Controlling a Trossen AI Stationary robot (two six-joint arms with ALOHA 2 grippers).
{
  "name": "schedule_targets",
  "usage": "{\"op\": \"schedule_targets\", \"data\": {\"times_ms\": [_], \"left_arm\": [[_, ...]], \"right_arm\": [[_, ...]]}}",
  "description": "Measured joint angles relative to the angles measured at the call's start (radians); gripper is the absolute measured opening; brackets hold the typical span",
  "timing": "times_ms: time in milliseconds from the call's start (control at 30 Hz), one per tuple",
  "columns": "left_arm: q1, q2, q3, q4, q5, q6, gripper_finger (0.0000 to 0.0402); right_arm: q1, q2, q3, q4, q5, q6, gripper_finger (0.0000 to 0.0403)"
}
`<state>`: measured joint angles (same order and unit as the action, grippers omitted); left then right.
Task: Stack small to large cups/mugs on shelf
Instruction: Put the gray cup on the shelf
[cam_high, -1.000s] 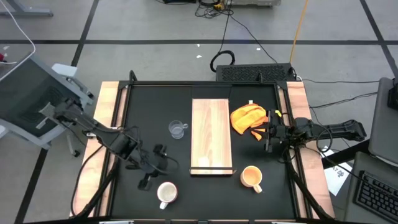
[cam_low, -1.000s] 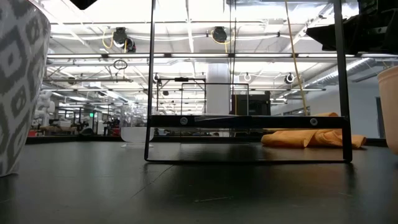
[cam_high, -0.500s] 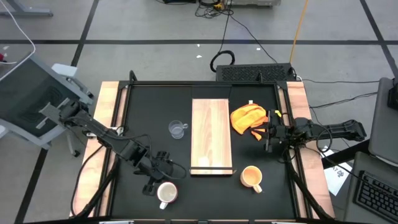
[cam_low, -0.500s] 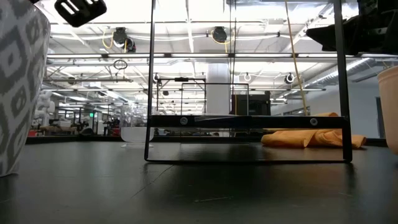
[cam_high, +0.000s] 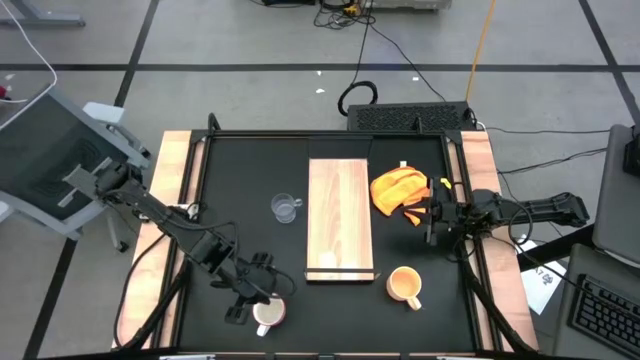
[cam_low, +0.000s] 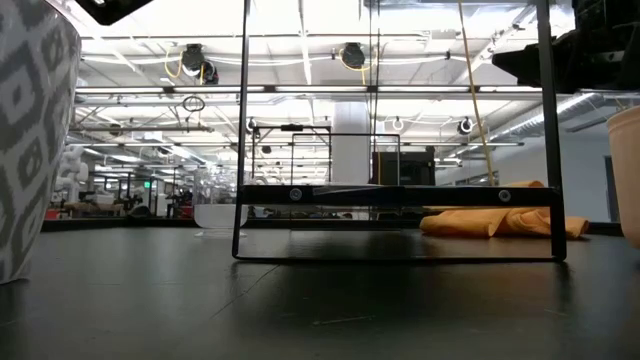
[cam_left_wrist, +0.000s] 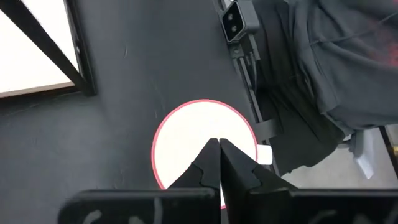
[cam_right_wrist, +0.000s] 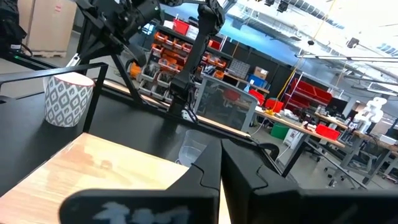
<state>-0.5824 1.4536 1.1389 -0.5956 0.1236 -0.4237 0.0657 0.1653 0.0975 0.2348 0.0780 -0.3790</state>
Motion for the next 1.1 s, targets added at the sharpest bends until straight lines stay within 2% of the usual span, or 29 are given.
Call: {"op": "schedule_targets", "data": {"times_ms": [300, 467, 833, 967, 1100], "left_arm": [[0.028, 0.002, 0.0, 0.051, 0.023, 0.002, 0.0012], [0.04, 0.012, 0.0, 0.089, 0.067, 0.01, 0.0058], [0.078, 0.019, 0.031, 0.087, 0.138, 0.005, 0.0202], [0.107, 0.019, 0.064, -0.009, 0.136, 0.045, 0.0226], [0.125, 0.019, 0.074, -0.073, 0.097, 0.072, 0.0227]], "right_arm": [[0.0, 0.0, 0.0, 0.0, 0.0, 0.0, 0.0], [0.0, 0.0, 0.0, 0.0, 0.0, 0.0, 0.0], [0.0, 0.0, 0.0, 0.0, 0.0, 0.0, 0.0], [0.0, 0.0, 0.0, 0.0, 0.0, 0.0, 0.0], [0.0, 0.0, 0.0, 0.0, 0.0, 0.0, 0.0]]}}
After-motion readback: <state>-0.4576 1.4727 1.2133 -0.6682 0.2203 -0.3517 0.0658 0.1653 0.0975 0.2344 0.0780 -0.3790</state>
